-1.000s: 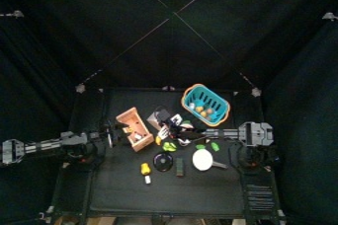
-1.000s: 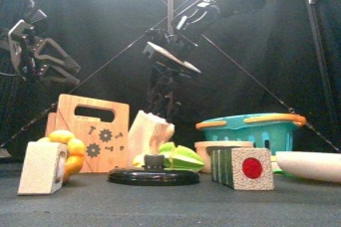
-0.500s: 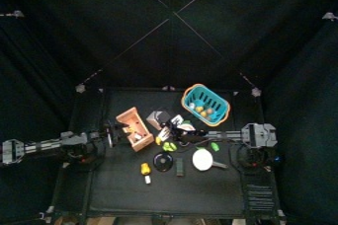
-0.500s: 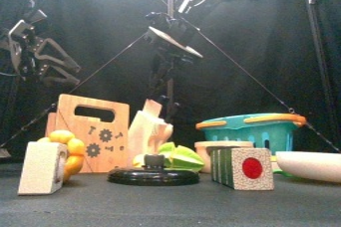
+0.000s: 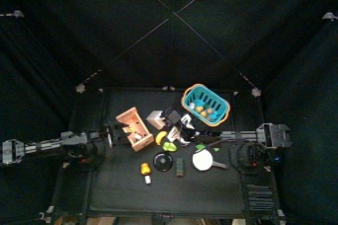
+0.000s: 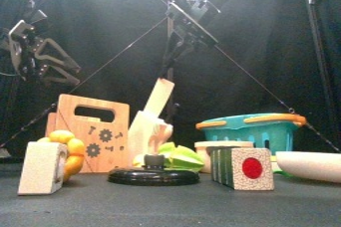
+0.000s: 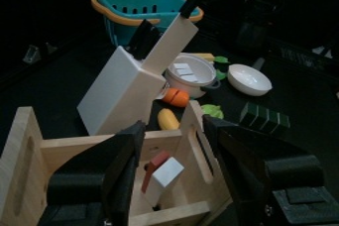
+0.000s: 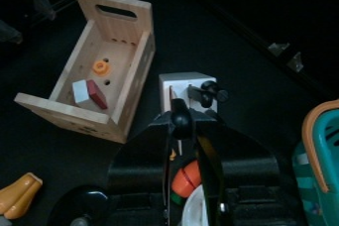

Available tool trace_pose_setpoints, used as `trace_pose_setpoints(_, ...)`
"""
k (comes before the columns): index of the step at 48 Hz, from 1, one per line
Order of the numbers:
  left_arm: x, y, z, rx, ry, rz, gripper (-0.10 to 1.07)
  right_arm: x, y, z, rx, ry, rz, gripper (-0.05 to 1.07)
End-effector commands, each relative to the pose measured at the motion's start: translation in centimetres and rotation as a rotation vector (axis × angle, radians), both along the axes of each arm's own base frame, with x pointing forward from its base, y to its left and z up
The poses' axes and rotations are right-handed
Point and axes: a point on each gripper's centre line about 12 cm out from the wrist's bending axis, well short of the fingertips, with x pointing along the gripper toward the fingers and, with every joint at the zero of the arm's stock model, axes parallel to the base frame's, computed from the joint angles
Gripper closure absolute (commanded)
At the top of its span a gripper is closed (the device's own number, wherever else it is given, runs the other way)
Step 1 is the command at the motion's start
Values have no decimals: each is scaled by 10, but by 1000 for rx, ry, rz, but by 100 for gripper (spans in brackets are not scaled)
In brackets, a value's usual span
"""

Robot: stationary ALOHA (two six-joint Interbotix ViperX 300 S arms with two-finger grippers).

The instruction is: Pull out cleaver

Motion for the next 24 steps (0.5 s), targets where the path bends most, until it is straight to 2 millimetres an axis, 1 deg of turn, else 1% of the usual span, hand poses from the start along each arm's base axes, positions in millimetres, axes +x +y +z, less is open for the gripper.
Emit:
trace_pose_setpoints(1, 3, 1, 6, 10, -14, 1, 10, -10, 5, 25, -10, -61, 15, 51)
trace_pose_setpoints(5, 3, 1, 6, 10, -16, 0, 10, -16, 12, 35, -14, -87, 34, 51)
trace_pose_setpoints(10, 3, 1, 6, 10, -14, 1, 10, -26, 21, 42, -17, -105, 57, 51)
trace_pose_setpoints(13, 3, 1, 6, 10, -14, 1, 10, -30, 24, 40, -18, -109, 72, 51)
trace_pose_setpoints(21, 2, 1, 5, 11, -12, 0, 10, -28, 27, 34, -25, -127, 134, 51)
trace_pose_setpoints(24, 2, 1, 5, 18, -8, -4, 10, -33, 30, 33, -24, -141, 160, 51)
